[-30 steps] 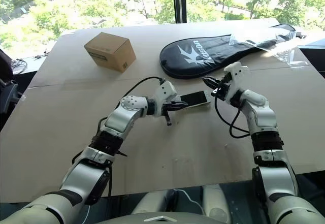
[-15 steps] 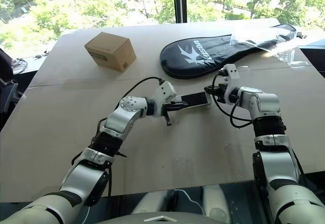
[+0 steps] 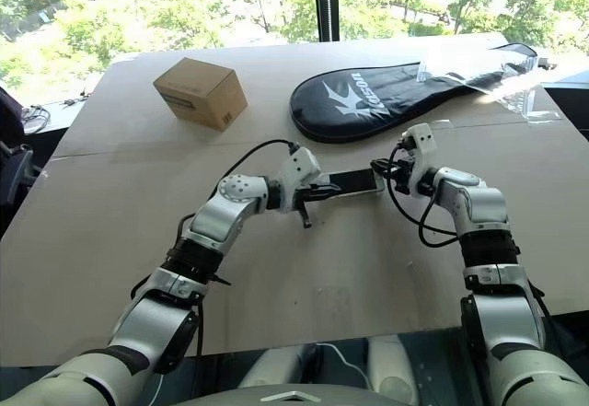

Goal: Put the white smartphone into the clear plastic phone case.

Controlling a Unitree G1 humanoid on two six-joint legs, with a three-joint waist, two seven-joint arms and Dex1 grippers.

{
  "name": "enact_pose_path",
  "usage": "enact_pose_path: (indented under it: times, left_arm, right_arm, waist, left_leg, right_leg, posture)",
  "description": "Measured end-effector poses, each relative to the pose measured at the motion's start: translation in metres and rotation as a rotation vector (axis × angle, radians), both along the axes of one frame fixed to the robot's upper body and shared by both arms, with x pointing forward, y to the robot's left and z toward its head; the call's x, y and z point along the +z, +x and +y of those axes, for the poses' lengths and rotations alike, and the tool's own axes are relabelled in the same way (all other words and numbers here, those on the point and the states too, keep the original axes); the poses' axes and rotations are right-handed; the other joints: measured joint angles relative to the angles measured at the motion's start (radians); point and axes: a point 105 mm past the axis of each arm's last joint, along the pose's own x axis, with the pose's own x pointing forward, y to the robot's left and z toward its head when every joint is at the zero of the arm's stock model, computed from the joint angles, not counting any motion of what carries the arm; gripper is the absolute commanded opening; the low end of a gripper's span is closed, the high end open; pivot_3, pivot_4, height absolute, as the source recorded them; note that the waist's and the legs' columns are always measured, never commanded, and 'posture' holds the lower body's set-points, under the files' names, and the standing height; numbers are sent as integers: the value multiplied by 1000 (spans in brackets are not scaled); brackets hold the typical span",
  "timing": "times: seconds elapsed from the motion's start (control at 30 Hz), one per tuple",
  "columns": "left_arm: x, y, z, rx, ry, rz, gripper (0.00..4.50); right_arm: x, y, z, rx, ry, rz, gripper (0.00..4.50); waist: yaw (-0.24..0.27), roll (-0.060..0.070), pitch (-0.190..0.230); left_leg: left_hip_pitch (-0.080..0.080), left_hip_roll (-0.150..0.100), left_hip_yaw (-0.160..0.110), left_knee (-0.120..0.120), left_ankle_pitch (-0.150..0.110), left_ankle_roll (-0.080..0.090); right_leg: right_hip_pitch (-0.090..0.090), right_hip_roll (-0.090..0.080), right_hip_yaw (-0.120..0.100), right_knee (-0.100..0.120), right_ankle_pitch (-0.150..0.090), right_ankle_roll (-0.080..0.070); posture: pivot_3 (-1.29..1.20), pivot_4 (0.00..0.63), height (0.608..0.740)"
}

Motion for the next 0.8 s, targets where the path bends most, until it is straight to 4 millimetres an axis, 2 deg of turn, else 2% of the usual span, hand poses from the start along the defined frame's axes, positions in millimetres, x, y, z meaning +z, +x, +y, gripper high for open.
enact_pose_path:
  times: [0.13, 0.37, 0.63, 0.8]
  left_arm:
    - [0, 0, 0, 0, 1, 0, 0]
    - [0, 0, 0, -1, 1, 0, 0]
    - [0, 2, 0, -9, 1, -3, 0]
    - [0, 4, 0, -13, 3, -9, 0]
  right_arm:
    - [0, -10, -1, 63, 47, -89, 63]
    - [7, -4, -23, -20, 104, -104, 63]
    - [-13, -7, -26, -32, 20, -15, 63]
    - [-17, -6, -26, -47, 13, 10, 63]
  waist:
    - [0, 0, 0]
    - [1, 0, 0]
    - [2, 0, 0]
    - [1, 0, 0]
  left_leg:
    - [0, 0, 0, 0, 0, 0]
    - [0, 0, 0, 0, 0, 0]
    - [0, 0, 0, 0, 0, 0]
    - [0, 0, 0, 0, 0, 0]
  right_leg:
    - [0, 0, 0, 0, 0, 0]
    - [0, 0, 0, 0, 0, 0]
    - [0, 0, 0, 0, 0, 0]
    - [0, 0, 0, 0, 0, 0]
  posture:
    - [0, 150, 740]
    - [0, 150, 740]
    - [0, 150, 740]
    - [0, 150, 740]
